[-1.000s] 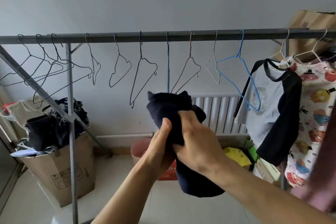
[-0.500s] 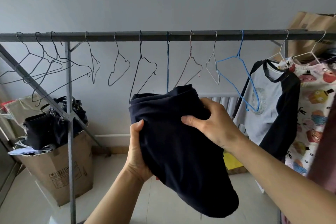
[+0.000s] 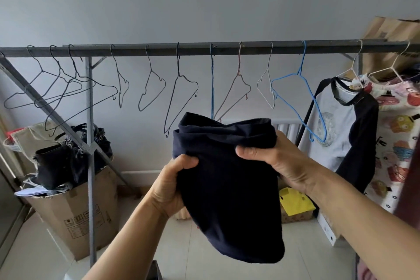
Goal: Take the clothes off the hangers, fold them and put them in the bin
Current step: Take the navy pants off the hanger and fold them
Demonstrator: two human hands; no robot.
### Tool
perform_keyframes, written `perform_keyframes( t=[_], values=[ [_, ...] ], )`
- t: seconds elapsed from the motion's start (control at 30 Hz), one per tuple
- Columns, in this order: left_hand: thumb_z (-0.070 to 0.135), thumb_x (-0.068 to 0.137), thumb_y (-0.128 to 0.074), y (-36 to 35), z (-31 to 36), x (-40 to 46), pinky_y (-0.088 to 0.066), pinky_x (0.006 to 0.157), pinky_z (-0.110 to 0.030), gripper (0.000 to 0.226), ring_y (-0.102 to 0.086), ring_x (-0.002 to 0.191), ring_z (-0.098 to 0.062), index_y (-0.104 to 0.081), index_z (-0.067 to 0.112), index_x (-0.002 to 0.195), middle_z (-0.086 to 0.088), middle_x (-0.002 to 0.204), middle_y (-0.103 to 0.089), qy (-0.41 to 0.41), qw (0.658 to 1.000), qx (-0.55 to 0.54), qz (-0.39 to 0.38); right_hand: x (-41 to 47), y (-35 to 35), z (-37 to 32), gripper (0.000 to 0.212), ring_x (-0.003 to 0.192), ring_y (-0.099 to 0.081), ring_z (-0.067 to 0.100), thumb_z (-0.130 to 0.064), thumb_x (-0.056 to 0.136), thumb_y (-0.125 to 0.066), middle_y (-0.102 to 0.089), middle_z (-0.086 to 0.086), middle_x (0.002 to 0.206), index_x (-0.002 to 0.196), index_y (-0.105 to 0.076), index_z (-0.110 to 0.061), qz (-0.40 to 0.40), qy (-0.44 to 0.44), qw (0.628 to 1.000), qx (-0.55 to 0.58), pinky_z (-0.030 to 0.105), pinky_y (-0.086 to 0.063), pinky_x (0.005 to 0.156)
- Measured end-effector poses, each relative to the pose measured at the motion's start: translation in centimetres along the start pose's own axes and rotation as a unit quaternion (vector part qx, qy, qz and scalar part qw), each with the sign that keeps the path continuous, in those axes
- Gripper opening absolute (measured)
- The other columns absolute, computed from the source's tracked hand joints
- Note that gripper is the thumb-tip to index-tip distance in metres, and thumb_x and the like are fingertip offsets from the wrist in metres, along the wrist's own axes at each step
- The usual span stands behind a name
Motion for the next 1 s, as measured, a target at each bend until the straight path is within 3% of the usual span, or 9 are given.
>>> perform_keyframes(
  t=[0.07,0.17,0.27,0.43,0.53,0.67,0.8,0.9,1.0],
  values=[
    [0.042,0.037,-0.096,0.4,0.4,0.0,-0.059,0.084,-0.044,0.088,-0.069,0.105,-0.034,-0.073,0.004,0.113,-0.024,0.119,-0.067,0.003,1.0,-0.022,-0.007,-0.1,0.0,-0.2,0.028,0.1,-0.068,0.006,-0.009,0.078,-0.076,-0.076,-0.007,0.099,0.103,-0.073,-0.021,-0.001,0.03,0.999,-0.038,0.015,-0.049,0.085],
    [0.077,0.061,-0.071,0.7,1.9,0.5,-0.039,0.11,-0.052,0.111,-0.046,0.134,-0.039,-0.051,0.001,0.14,-0.026,0.144,-0.047,0.059,0.99,-0.091,-0.093,-0.2,-0.4,-0.7,0.023,0.09,-0.064,0.002,0.003,0.083,-0.07,-0.073,-0.006,0.091,0.1,-0.07,-0.013,-0.058,0.045,0.992,-0.105,0.012,-0.045,0.081],
    [0.086,0.067,-0.048,0.8,3.5,1.5,-0.05,0.1,-0.044,0.104,-0.061,0.12,-0.036,-0.066,0.001,0.125,-0.024,0.128,-0.063,0.119,0.989,0.01,-0.089,-0.1,-1.1,-1.0,0.022,0.091,-0.062,0.008,0.006,0.085,-0.068,-0.068,0.008,0.096,0.103,-0.066,-0.006,-0.098,0.069,0.971,-0.206,0.019,-0.045,0.086],
    [0.068,0.064,-0.075,-1.1,6.3,3.9,-0.059,0.073,-0.03,0.073,-0.071,0.079,-0.023,-0.069,0.005,0.1,-0.014,0.094,-0.073,0.169,0.952,0.25,-0.059,0.7,-2.0,-1.1,0.022,0.102,-0.061,0.02,0.001,0.086,-0.067,-0.066,0.005,0.102,0.1,-0.064,-0.016,-0.12,0.079,0.941,-0.308,0.039,-0.045,0.097],
    [0.042,0.075,-0.074,-2.5,7.0,4.7,-0.056,0.057,-0.024,0.039,-0.067,0.059,-0.016,-0.066,0.006,0.085,-0.008,0.073,-0.071,0.17,0.901,0.4,-0.01,0.9,-2.4,-1.0,0.028,0.108,-0.061,0.017,-0.001,0.086,-0.066,-0.067,0.001,0.107,0.101,-0.064,-0.025,-0.124,0.084,0.928,-0.341,0.04,-0.045,0.099],
    [0.017,0.071,-0.079,-2.3,7.4,5.0,-0.057,0.061,-0.025,0.03,-0.07,0.068,-0.02,-0.072,0.006,0.098,-0.012,0.084,-0.073,0.146,0.874,0.463,-0.008,0.7,-2.5,-0.4,0.032,0.109,-0.063,0.014,-0.001,0.086,-0.066,-0.068,0.0,0.109,0.1,-0.065,-0.029,-0.113,0.092,0.932,-0.333,0.039,-0.046,0.1],
    [0.017,0.08,-0.078,-2.0,7.1,5.0,-0.056,0.061,-0.026,0.024,-0.069,0.068,-0.02,-0.072,0.009,0.102,-0.011,0.084,-0.073,0.116,0.888,0.444,0.011,0.4,-2.6,-0.3,0.043,0.119,-0.056,0.004,-0.002,0.086,-0.065,-0.067,-0.01,0.119,0.098,-0.062,-0.043,-0.112,0.114,0.93,-0.331,0.018,-0.032,0.11],
    [0.032,0.076,-0.082,-2.8,7.0,5.3,-0.052,0.059,-0.024,0.033,-0.065,0.062,-0.017,-0.073,0.007,0.095,-0.006,0.074,-0.069,0.1,0.865,0.489,0.042,0.9,-3.0,-0.2,0.031,0.119,-0.054,0.016,-0.009,0.084,-0.062,-0.067,-0.005,0.112,0.103,-0.062,-0.033,-0.129,0.133,0.919,-0.349,0.041,-0.042,0.105],
    [0.016,0.077,-0.079,-3.4,6.7,5.3,-0.046,0.053,-0.019,0.012,-0.058,0.056,-0.01,-0.068,0.011,0.076,0.002,0.062,-0.062,0.026,0.836,0.546,0.045,1.0,-3.1,-0.3,0.023,0.105,-0.061,0.016,-0.013,0.084,-0.069,-0.067,-0.006,0.101,0.101,-0.065,-0.029,-0.113,0.172,0.918,-0.339,0.041,-0.046,0.098]
  ],
)
Point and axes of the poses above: each hand's wrist, its own x-axis towards the middle knuckle, its own y-axis out of the back of the hand, z = x × y, the point moved 2 cm from there along x, towards the middle knuckle
